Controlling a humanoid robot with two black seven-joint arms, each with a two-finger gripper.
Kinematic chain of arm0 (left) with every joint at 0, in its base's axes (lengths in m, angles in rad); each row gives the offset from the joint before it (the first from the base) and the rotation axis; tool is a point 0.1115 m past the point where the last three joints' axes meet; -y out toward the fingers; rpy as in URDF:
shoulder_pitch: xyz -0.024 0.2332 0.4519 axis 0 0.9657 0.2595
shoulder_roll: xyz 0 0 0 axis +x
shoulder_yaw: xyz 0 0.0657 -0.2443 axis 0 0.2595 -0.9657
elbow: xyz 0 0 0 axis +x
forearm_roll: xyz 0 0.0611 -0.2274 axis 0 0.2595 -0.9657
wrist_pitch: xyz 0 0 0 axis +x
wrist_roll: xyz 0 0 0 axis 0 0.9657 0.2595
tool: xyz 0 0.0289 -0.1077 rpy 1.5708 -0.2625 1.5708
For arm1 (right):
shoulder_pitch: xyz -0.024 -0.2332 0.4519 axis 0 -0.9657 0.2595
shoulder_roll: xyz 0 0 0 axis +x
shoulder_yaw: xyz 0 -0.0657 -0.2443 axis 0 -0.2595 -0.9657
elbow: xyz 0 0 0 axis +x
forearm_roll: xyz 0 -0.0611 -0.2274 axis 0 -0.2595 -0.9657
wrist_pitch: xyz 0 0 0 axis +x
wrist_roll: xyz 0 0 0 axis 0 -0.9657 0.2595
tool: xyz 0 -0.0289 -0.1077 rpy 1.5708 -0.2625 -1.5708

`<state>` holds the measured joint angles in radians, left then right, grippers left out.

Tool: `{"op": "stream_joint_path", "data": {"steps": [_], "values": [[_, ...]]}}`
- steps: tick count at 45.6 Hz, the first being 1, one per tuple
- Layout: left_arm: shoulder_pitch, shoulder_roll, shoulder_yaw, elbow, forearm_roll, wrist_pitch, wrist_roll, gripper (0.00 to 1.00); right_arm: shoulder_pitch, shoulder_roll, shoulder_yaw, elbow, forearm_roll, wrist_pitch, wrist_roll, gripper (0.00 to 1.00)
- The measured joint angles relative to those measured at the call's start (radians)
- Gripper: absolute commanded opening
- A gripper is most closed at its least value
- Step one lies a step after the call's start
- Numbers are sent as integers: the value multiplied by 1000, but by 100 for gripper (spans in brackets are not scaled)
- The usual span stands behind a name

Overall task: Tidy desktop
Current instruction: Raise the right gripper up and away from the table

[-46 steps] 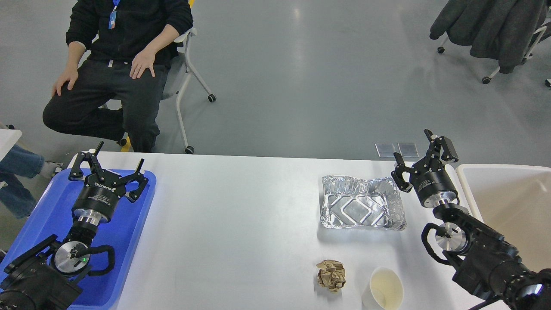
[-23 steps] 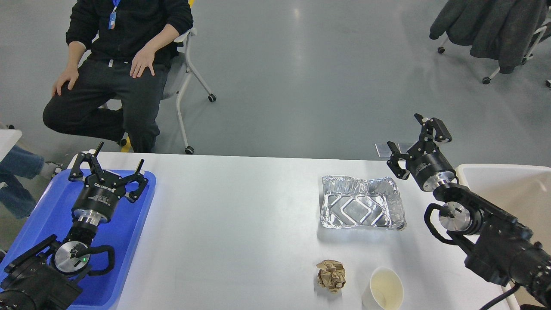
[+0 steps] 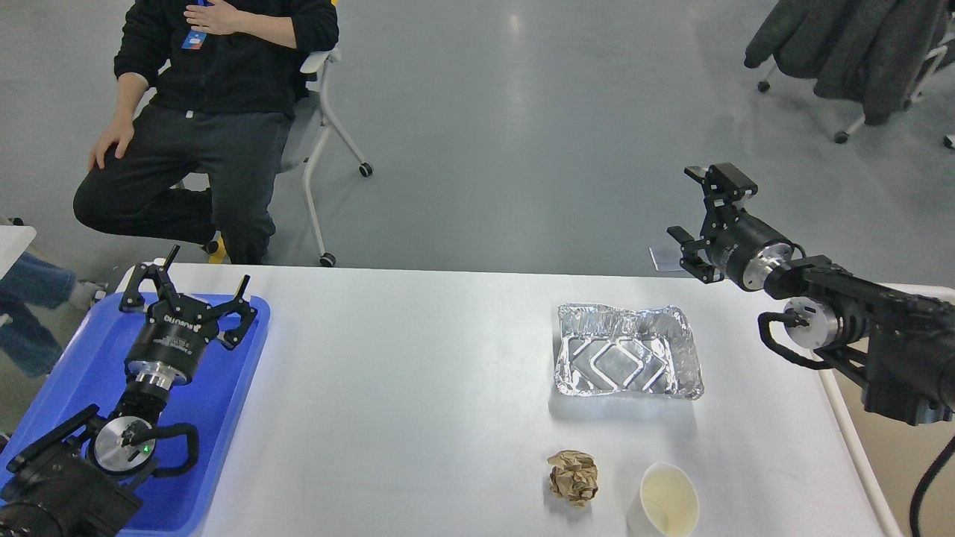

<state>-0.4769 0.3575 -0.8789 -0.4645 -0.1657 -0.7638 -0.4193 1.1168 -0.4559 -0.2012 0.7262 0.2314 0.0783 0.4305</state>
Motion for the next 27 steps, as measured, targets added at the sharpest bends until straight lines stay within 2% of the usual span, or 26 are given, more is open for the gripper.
{"op": "stream_joint_path", "data": {"steps": [9, 15, 22, 27], "values": [[0, 0, 0, 0, 0, 0, 0, 99, 190, -30, -246, 100, 38, -11, -11, 100], [0, 0, 0, 0, 0, 0, 1, 99, 285, -42, -371, 150, 60, -12, -59, 100], [1, 0, 0, 0, 0, 0, 1, 99, 351, -75, -443, 186, 30, -6, -167, 100], [1, 0, 0, 0, 0, 0, 1, 99, 394, -101, -470, 206, -1, -1, -270, 100]]}}
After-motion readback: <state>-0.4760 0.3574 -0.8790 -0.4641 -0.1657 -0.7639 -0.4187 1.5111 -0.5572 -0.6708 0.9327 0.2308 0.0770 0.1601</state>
